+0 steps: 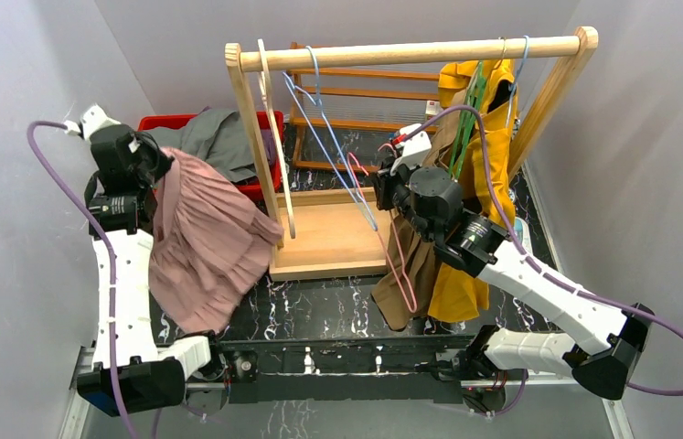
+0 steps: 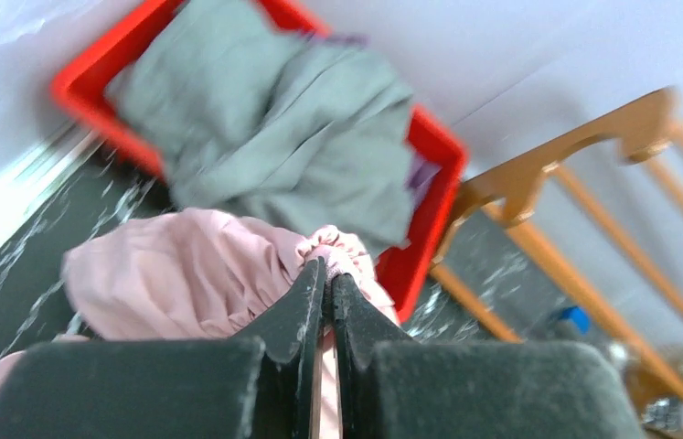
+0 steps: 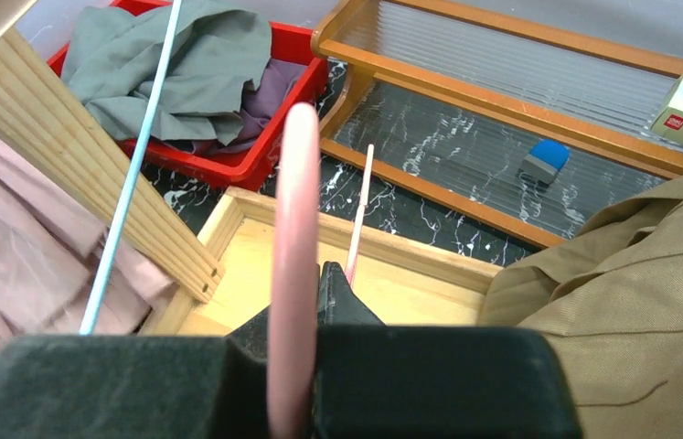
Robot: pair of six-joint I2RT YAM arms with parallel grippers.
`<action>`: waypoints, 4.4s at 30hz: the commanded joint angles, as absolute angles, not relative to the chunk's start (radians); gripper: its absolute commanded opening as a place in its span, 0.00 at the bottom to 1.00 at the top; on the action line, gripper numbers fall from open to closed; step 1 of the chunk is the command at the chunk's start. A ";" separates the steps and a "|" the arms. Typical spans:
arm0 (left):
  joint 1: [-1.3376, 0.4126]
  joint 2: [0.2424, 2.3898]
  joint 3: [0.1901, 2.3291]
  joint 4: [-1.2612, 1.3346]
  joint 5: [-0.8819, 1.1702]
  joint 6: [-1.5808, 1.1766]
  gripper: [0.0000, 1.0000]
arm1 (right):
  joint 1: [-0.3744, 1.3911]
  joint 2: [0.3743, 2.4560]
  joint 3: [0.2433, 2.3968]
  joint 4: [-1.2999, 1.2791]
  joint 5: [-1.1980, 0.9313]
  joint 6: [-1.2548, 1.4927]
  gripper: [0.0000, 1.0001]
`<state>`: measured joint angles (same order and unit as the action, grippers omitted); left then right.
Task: Remove the skirt from the hanger
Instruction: Place the skirt in the bin.
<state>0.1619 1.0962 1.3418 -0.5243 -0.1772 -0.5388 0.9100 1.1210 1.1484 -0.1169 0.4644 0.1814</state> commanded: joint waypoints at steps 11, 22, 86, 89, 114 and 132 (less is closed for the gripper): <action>0.169 1.391 1.828 0.060 0.203 -0.501 0.00 | 0.908 1.078 1.199 -0.113 0.501 0.207 0.00; 0.169 1.770 2.304 0.279 0.359 -0.501 0.00 | 0.908 1.108 1.251 -0.130 0.552 0.233 0.00; 0.311 1.926 1.907 -0.282 0.202 -0.349 0.92 | 0.908 1.064 1.283 -0.181 0.561 0.247 0.00; 0.312 1.860 1.902 -0.322 0.203 -0.355 0.98 | 0.908 1.056 1.271 -0.178 0.557 0.246 0.01; 0.114 1.640 1.364 -0.291 0.081 -0.308 0.40 | 0.908 0.986 1.240 -0.193 0.538 0.275 0.02; 0.168 1.917 1.459 -0.259 0.024 -0.306 0.40 | 0.908 1.048 1.339 -0.248 0.536 0.235 0.02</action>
